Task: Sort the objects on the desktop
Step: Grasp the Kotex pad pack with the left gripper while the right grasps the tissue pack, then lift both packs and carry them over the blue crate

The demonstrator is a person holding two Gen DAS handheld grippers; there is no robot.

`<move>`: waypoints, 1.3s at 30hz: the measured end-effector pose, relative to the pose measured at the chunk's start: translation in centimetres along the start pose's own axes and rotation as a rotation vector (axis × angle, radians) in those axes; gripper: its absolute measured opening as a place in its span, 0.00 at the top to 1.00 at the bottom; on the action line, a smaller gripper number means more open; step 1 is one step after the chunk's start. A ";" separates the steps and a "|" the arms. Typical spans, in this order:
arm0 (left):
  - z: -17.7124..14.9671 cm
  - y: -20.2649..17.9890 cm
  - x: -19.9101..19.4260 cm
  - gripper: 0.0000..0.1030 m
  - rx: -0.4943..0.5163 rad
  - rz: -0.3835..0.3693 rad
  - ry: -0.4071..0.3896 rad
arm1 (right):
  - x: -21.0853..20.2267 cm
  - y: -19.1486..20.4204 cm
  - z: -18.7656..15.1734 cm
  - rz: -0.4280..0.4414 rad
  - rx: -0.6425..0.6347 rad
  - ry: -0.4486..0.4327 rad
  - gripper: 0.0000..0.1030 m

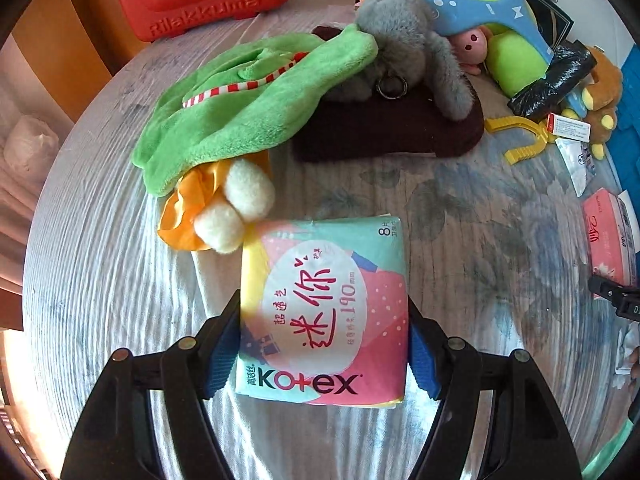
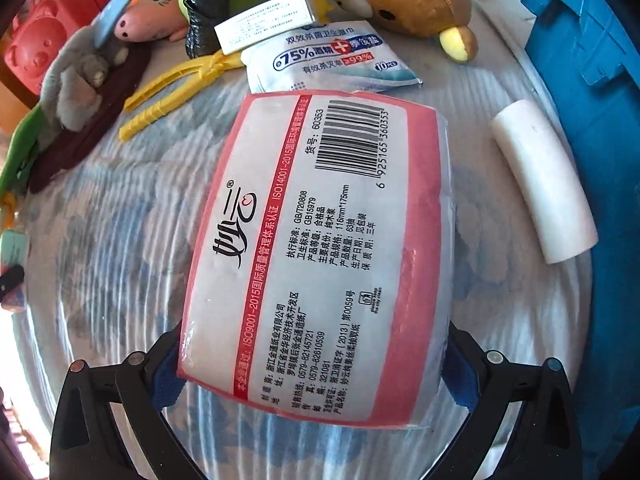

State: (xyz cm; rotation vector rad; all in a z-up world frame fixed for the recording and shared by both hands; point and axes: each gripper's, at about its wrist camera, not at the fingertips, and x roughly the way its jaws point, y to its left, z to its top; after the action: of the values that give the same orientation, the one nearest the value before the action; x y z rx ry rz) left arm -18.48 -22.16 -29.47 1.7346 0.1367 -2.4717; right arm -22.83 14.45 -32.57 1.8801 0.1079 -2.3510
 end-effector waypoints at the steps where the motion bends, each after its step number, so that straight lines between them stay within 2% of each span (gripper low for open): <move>1: 0.0 -0.3 -0.5 0.31 0.005 -0.003 -0.011 | 0.2 0.0 0.1 -0.007 -0.003 0.016 0.00; 2: 0.1 -0.6 -1.2 0.31 0.013 -0.006 -0.029 | 0.4 -0.1 0.4 -0.010 0.009 0.053 0.00; 4: 0.4 -1.4 -2.5 0.31 0.047 -0.015 -0.068 | 0.0 -0.9 0.7 0.058 0.056 0.079 0.00; 5: 0.6 -1.7 -2.7 0.31 0.060 -0.015 -0.077 | -0.7 -1.2 0.7 0.081 0.071 0.059 0.00; 8: 1.5 -2.9 -1.9 0.31 0.069 -0.019 -0.066 | -2.5 -1.7 1.5 0.060 0.076 0.005 0.00; 11: 2.5 -4.2 -1.0 0.31 0.071 -0.018 -0.062 | -2.4 -2.5 2.7 0.054 0.114 0.004 0.00; 14: 3.1 -5.6 0.3 0.30 0.098 0.067 -0.021 | -1.8 -2.8 3.7 0.054 0.139 0.014 0.00; 18: 2.6 -5.8 0.4 0.29 0.134 0.110 0.013 | -0.5 -2.9 3.9 0.024 0.129 0.048 0.00; 22: 1.6 -4.0 -0.4 0.29 0.082 0.042 0.048 | -0.1 -3.2 3.3 0.040 0.127 0.055 0.00; 26: 1.0 -3.1 0.3 0.30 0.065 0.034 0.087 | 0.8 -3.9 3.2 0.056 0.138 0.070 0.00; 28: 0.7 -3.0 0.1 0.34 0.046 0.031 0.070 | 1.1 -3.9 3.1 0.062 0.130 0.068 0.10; 35: 0.8 -4.0 -2.6 0.35 0.063 0.029 -0.018 | -0.1 -4.0 2.2 0.056 0.099 0.028 0.13; 39: 0.5 -4.4 -4.5 0.35 0.047 0.028 -0.067 | -2.9 -3.8 1.0 0.053 0.066 -0.052 0.14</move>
State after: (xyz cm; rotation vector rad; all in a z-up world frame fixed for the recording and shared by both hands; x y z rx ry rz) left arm -18.10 -17.68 -25.01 1.6572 0.0480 -2.5287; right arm -23.76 18.25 -29.62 1.8242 -0.0241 -2.3943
